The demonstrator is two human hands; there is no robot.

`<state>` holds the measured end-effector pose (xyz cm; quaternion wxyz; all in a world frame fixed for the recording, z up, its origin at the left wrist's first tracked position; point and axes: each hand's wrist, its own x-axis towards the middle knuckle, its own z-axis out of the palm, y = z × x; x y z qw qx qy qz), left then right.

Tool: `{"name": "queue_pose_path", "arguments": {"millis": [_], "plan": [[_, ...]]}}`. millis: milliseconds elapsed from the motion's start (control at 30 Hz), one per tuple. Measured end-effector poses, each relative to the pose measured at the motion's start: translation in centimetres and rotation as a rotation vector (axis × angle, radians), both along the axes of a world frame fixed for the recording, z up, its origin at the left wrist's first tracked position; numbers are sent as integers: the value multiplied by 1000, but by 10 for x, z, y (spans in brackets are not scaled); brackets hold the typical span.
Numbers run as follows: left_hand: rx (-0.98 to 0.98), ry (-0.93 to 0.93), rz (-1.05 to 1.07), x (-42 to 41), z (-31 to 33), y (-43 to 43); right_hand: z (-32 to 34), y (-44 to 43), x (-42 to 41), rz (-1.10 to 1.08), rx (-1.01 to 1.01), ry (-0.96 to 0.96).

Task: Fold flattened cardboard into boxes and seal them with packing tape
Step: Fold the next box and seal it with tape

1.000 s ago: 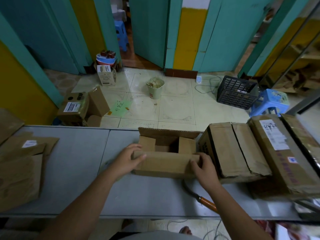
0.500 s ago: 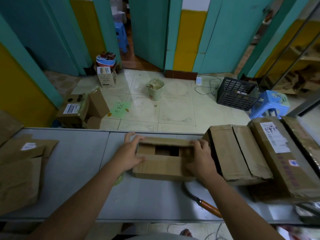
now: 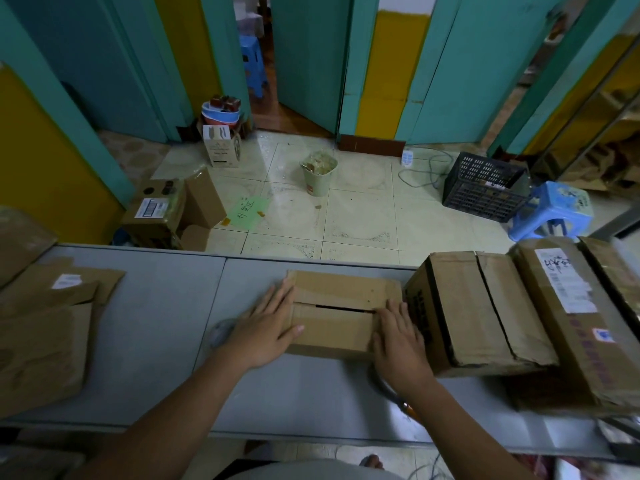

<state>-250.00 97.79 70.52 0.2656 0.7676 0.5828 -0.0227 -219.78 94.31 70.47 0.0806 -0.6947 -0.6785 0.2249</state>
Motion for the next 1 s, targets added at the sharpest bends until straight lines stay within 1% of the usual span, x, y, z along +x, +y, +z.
{"name": "queue_pose_path", "arguments": {"millis": [67, 133, 200, 233, 367, 433, 533, 600, 667, 733, 800, 867, 1000], "plan": [[29, -101, 101, -7, -1, -5, 5, 0, -1, -7, 15, 26], [103, -185, 281, -17, -6, -16, 10, -2, -2, -6, 46, 47], [172, -245, 432, -31, -16, -29, 13, -4, -4, -2, 84, 78], [191, -246, 462, -38, -22, -36, 14, -6, -4, -2, 98, 96], [202, -117, 357, -60, -38, -59, 16, -9, -7, 6, 138, 135], [196, -38, 350, -64, -48, -67, 16, -9, -9, 10, 147, 157], [338, 27, 331, -63, -53, -74, 19, -9, -9, 13, 162, 198], [441, -8, 346, -65, -48, -77, 22, -10, -9, 18, 178, 230], [502, -57, 344, -67, -35, -81, 30, -10, -11, 29, 207, 253], [575, -87, 301, -69, -13, -83, 42, -9, -15, 58, 271, 280], [595, -136, 234, -67, 16, -81, 57, -7, -20, 103, 327, 352], [615, -180, 134, -57, 47, -76, 75, -4, -28, 177, 294, 436], [604, -239, -16, -24, 97, -67, 106, 3, -54, 328, 151, 489]]}}
